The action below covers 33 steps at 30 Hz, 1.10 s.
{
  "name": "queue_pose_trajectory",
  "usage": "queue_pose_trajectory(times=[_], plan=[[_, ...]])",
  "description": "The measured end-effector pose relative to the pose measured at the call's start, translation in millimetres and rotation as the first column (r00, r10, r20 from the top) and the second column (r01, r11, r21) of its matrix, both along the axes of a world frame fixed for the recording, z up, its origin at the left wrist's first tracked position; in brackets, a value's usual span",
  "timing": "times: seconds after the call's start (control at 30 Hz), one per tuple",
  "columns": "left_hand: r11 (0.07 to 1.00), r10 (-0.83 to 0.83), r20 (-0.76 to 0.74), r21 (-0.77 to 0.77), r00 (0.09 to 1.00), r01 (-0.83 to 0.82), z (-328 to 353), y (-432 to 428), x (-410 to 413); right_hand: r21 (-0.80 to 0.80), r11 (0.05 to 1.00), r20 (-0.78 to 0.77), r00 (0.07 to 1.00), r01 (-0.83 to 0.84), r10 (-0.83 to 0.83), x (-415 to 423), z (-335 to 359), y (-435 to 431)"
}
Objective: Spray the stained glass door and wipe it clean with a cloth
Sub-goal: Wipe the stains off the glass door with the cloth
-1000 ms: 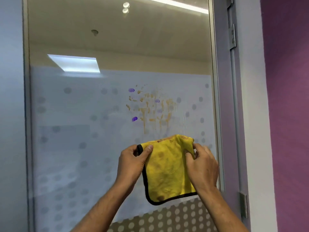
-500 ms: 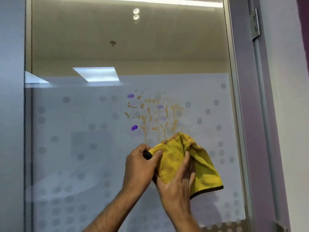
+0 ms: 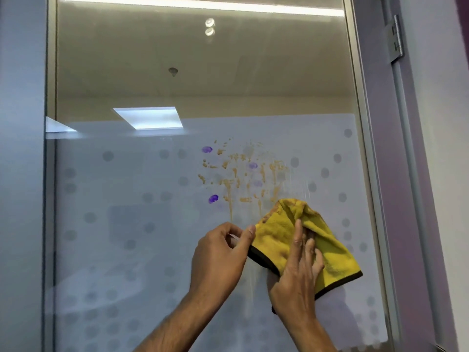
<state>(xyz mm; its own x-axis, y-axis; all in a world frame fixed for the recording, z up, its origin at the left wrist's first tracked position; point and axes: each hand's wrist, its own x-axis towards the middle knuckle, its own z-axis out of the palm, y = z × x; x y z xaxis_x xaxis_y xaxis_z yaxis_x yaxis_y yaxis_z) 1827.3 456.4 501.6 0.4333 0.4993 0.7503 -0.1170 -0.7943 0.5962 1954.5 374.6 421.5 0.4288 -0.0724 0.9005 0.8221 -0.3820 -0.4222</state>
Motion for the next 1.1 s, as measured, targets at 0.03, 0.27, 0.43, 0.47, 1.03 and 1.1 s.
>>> queue_pose_trajectory(times=[0.03,0.27,0.43,0.47,1.03,1.1], plan=[[0.999,0.027,0.069,0.045,0.997,-0.030,-1,6,-4,0.029,0.998,0.030,0.998,-0.053,0.053,3,-2,-2],[0.733,0.235,0.575,0.425,0.783,-0.532,22,114,-37,-0.049,0.989,0.094,0.987,0.136,-0.131,28,16,2],[0.715,0.398,0.434,0.405,0.808,-0.570,24,164,-37,0.006,0.977,0.077,0.974,0.212,-0.212,27,27,19],[0.694,0.414,0.428,0.423,0.803,-0.583,23,169,-34,0.015,0.975,0.063,0.973,0.222,-0.223,25,31,23],[0.595,0.468,0.494,0.437,0.733,-0.675,20,174,-30,-0.139,0.982,0.305,0.949,0.127,-0.080,-72,90,121],[0.603,0.462,0.487,0.440,0.741,-0.665,20,172,-31,-0.179,0.979,0.349,0.936,0.102,-0.034,-70,68,119]])
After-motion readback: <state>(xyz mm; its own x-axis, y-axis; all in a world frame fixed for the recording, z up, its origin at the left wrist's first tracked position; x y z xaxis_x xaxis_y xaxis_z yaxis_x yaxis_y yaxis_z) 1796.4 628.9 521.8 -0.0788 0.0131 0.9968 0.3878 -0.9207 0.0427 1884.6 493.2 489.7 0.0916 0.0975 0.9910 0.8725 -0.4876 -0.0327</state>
